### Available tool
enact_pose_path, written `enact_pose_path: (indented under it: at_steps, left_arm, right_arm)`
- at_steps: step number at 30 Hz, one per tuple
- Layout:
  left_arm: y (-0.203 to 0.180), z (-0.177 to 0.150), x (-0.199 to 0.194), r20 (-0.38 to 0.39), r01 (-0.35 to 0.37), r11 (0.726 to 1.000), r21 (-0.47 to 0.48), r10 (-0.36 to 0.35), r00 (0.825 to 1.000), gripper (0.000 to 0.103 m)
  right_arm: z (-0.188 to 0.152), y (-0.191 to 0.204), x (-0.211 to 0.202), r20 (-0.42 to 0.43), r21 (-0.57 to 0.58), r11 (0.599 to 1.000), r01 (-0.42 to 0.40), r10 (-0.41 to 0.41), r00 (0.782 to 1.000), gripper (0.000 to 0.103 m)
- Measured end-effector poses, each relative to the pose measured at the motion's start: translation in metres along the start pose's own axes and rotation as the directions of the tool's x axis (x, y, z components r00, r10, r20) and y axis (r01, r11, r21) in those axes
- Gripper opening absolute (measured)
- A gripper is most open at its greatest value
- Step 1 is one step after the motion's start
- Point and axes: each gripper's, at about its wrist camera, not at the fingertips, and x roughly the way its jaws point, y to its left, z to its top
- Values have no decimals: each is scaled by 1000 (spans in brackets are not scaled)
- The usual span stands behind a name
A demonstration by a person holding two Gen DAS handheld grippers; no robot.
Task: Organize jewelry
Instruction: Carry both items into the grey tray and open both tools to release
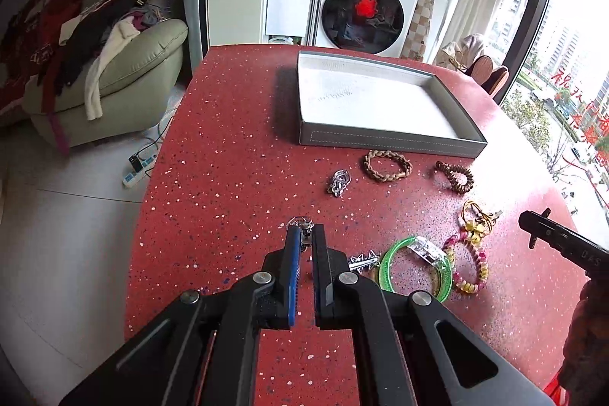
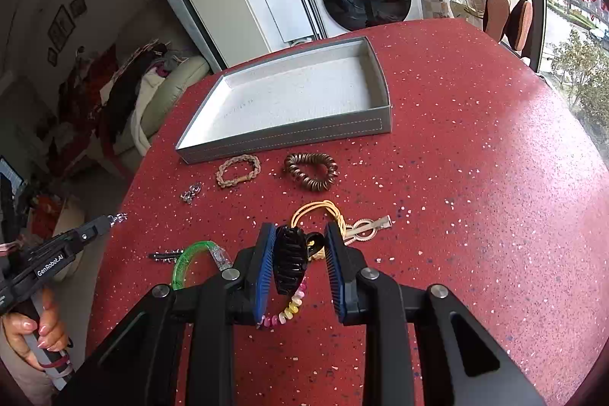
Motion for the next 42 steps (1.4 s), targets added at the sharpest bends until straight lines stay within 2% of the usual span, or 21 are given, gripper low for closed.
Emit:
enact_pose_path:
  at_steps: [9,13,17,21,25,30,39,42]
  left_arm:
    - [-31,81,21,35,48,998,48,-50,998,24]
    - [-49,120,42,58,39,996,84,-44,997,24]
    - [-59,148,73,64,18,993,113,-25,998,24]
    - [-59,168,111,44,7,995,100,-11,999,24]
    - [-57,173,150,17,-19,995,94,18,1000,24]
    - [-59,162,186,-31,-41,994,104,44,999,24]
    - [-68,146,207,-57,-94,983,157,104,993,24]
    - [-70,143,207,-45,-118,977,177,128,991,24]
  right_arm:
    - [87,7,24,24,-59,998,-2,4,1000,29]
    - [124,8,46,26,-67,998,-5,7,1000,29]
    - [147,5,77,10,-71,997,10,-9,1000,29]
    - [158,-4,113,-25,-54,998,24,-26,999,29]
    - [158,-14,146,-64,-38,998,43,-45,997,29]
    - [147,-23,174,-98,-35,997,70,-73,993,29]
    - [132,-29,184,-103,-48,994,96,-101,990,29]
    - [131,-26,182,-105,-60,994,87,-93,990,36]
